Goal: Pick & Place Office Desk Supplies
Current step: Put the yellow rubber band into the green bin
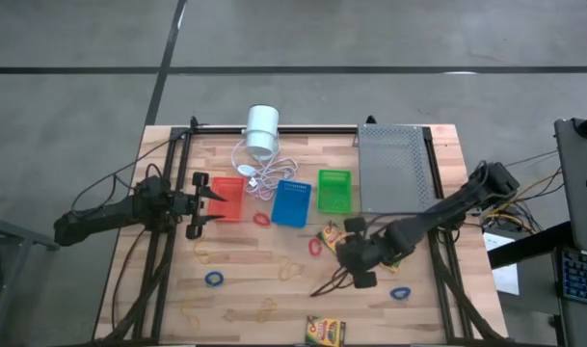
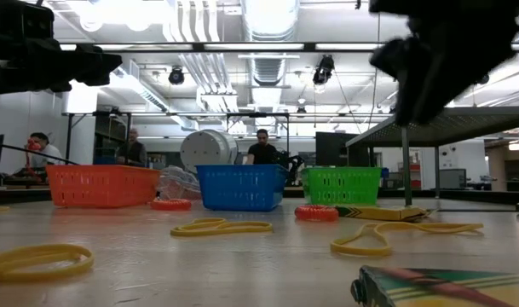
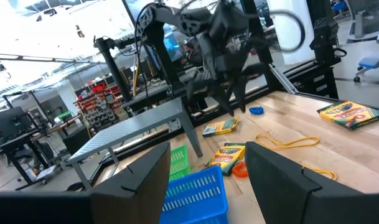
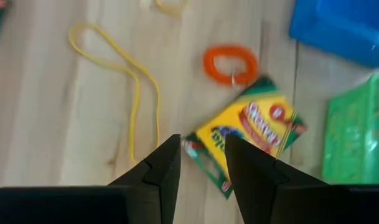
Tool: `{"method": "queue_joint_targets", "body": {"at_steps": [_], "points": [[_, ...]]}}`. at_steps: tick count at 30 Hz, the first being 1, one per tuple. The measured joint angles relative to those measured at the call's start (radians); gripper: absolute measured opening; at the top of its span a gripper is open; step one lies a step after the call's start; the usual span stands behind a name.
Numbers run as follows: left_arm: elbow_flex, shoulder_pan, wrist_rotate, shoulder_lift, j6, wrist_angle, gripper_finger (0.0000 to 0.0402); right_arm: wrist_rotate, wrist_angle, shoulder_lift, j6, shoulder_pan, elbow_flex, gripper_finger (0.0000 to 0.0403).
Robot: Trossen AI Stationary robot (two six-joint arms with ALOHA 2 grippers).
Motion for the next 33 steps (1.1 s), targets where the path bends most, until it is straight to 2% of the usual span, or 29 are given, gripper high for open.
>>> {"method": "queue_joint_targets", "body": {"at_steps": [7, 10, 14, 20, 25, 33], "points": [[0.0, 0.0, 0.0, 0.0, 0.0, 0.0, 0.021, -0.011, 0.108, 0.0, 0.069, 0.033, -0.127, 0.0121], [0.0, 0.0, 0.0, 0.0, 0.0, 0.0, 0.021, -0.045, 0.116, 0.0, 0.124, 0.051, -0.146, 0.0121], [0.0, 0.0, 0.0, 0.0, 0.0, 0.0, 0.021, -0.033, 0.168, 0.001, 0.185, 0.071, -0.147, 0.0121], [0.0, 0.0, 0.0, 0.0, 0.0, 0.0, 0.021, -0.039, 0.275, 0.001, 0.181, 0.069, -0.163, 0.0121], [0.0, 0.0, 0.0, 0.0, 0.0, 0.0, 0.021, -0.113, 0.303, 0.001, 0.111, 0.074, -0.203, 0.0121], [0.0, 0.0, 0.0, 0.0, 0.0, 0.0, 0.021, -0.117, 0.44, 0.001, 0.082, 0.078, -0.296, 0.0121]]}}
